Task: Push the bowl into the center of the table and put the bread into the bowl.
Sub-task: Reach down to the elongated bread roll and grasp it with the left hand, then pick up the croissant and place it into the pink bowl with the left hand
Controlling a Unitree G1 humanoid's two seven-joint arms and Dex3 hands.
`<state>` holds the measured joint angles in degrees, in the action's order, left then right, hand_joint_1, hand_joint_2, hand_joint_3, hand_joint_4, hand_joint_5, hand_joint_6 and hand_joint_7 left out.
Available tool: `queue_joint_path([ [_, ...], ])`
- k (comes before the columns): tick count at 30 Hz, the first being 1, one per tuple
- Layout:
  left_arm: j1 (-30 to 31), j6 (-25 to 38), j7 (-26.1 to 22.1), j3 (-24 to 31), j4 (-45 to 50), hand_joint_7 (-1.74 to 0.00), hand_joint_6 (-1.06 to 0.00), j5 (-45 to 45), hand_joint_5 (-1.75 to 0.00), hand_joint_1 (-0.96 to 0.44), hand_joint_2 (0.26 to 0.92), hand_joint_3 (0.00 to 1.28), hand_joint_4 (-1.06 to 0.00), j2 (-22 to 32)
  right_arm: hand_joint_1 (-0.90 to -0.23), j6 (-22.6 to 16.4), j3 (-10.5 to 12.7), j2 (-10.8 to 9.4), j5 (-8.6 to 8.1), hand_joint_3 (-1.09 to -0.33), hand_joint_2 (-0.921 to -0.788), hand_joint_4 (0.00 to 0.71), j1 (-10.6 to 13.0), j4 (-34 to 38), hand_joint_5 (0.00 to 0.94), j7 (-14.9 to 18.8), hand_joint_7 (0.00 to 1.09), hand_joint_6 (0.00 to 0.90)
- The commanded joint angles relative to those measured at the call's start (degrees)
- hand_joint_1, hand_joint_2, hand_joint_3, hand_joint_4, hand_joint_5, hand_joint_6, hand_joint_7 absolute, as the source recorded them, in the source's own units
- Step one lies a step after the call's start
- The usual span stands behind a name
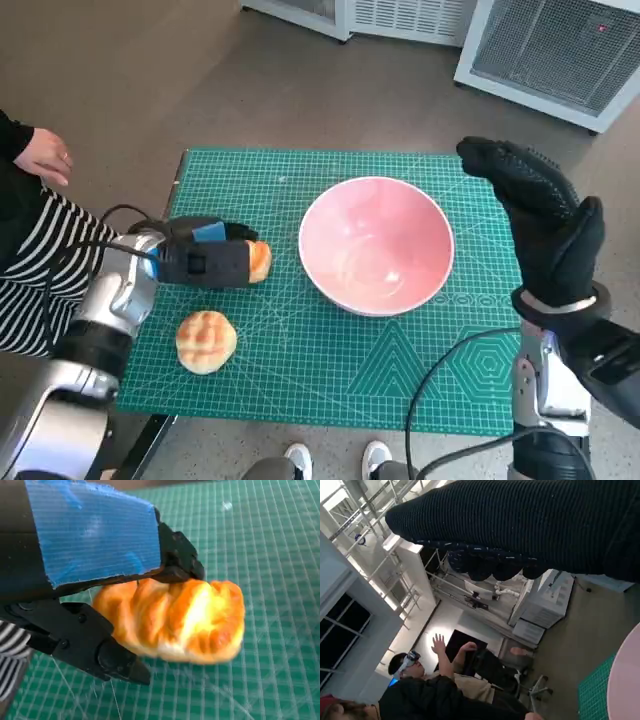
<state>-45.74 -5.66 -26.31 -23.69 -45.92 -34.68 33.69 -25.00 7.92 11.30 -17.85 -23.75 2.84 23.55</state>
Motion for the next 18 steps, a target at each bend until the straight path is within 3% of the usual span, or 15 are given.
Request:
queue_joint_path([
  [1, 0.11, -1.87, -0.53, 0.25, -0.51, -1.14, -0.60, 0.62, -1.03, -0.01, 0.907, 0.08, -0.67, 0.98, -0.690, 0.92, 0.18, 0.46, 0.22, -0.654, -0.921, 0.150, 1.15, 0.13, 0.001, -0.08, 0.44, 0.064],
  [4, 0.54, -3.01, -1.09, 1.14, 0.65, -1.08, -0.64, 1.67, -1.19, 0.00, 0.908, 0.08, -0.68, 1.68, -0.690, 0.88, 0.24, 0.45, 0.16, -0.653, -0.921, 0.150, 1.04, 0.38, 0.001, 0.04, 0.44, 0.065],
  [8, 0.98, -4.29, -1.71, 2.40, 2.10, -1.03, -0.66, 3.24, -1.27, 0.00, 0.911, 0.08, -0.68, 2.57, -0.690, 1.15, 0.23, 0.42, 0.05, -0.651, -0.921, 0.150, 0.98, 0.36, 0.001, 0.03, 0.44, 0.066],
  [18, 1.45, -4.29, -2.71, 7.10, 8.16, -1.06, -0.66, 6.93, -1.23, 0.00, 0.911, 0.07, -0.71, 4.66, -0.692, 1.51, 0.26, 0.59, -0.12, -0.652, -0.921, 0.150, 0.81, 0.51, 0.000, 0.33, 0.43, 0.067],
])
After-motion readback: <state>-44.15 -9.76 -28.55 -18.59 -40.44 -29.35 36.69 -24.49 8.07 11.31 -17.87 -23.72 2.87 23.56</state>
